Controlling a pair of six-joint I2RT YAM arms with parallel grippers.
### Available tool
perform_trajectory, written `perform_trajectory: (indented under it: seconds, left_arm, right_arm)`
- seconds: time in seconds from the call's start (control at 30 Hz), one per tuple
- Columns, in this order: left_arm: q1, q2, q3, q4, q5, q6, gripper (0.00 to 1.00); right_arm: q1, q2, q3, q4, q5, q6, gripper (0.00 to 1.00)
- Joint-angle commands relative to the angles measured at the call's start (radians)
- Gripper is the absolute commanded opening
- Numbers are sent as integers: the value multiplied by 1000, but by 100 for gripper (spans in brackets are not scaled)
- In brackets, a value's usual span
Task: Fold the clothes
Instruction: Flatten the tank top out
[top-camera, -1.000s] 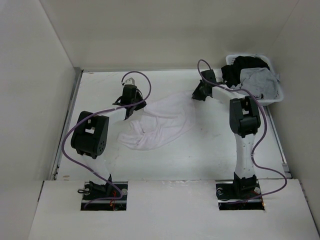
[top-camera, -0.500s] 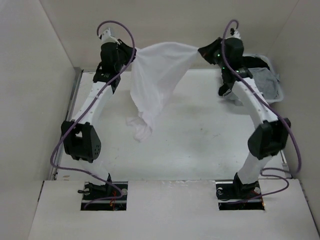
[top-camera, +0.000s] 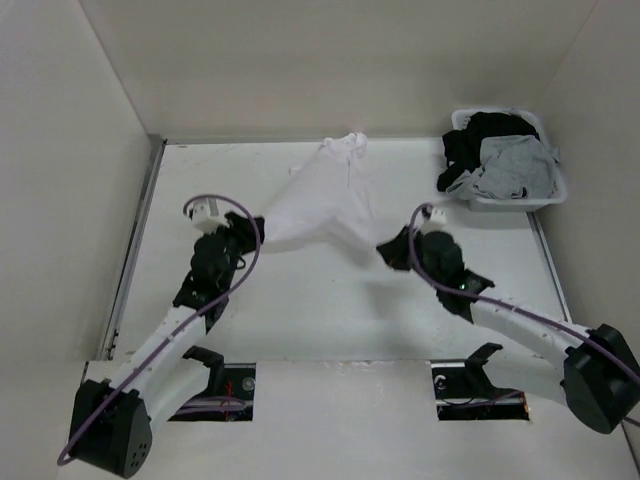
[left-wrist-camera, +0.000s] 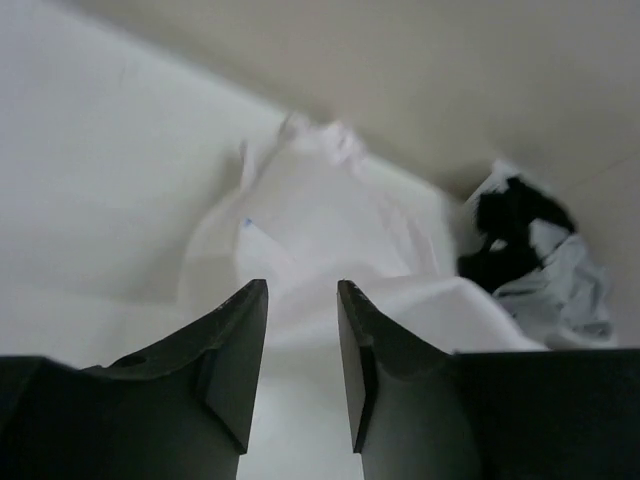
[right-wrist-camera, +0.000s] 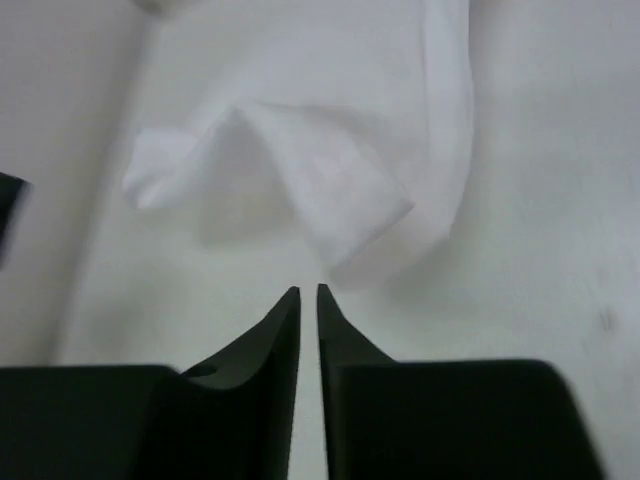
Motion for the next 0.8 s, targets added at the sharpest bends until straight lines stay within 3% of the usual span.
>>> perform_trajectory:
  seconds: [0.0, 0.07, 0.1, 0.17, 0.23, 0.27, 0.37, 0.4, 0.5, 0.67, 0.77]
  left_arm:
    - [-13, -196, -235, 29, -106, -61, 38]
    - [6, -330, -288, -113, -129, -81, 39]
    - [15, -372, -288, -185, -136, -82, 40]
    - [27, -398, -271, -274, -137, -68, 40]
    - [30, -337, -244, -313, -128, -71, 40]
    - [20, -276, -225, -313, -123, -72, 40]
    - [-17, -65, -164, -269, -145, -66, 40]
    - [-20, 24, -124, -263, -151, -62, 39]
    - [-17, 253, 3, -249, -159, -57, 39]
    - [-28, 483, 178, -212, -192, -3, 40]
    - [-26, 582, 243, -253, -176, 0, 40]
  right_arm:
    - [147, -99, -200, 48, 187, 8, 20]
    - [224, -159, -260, -32, 260, 20, 40]
    - [239, -180, -273, -67, 282, 31, 45]
    - [250, -234, -291, -129, 323, 42, 54]
    - [210, -256, -285, -169, 324, 40, 56]
    - [192, -251, -276, -170, 310, 39, 52]
    - [105, -141, -204, -173, 234, 31, 17]
    - [83, -87, -169, -179, 197, 34, 10]
    - [60, 74, -91, -138, 157, 25, 7]
    - [43, 290, 11, -63, 140, -13, 25]
    - [48, 390, 52, -60, 175, -12, 46]
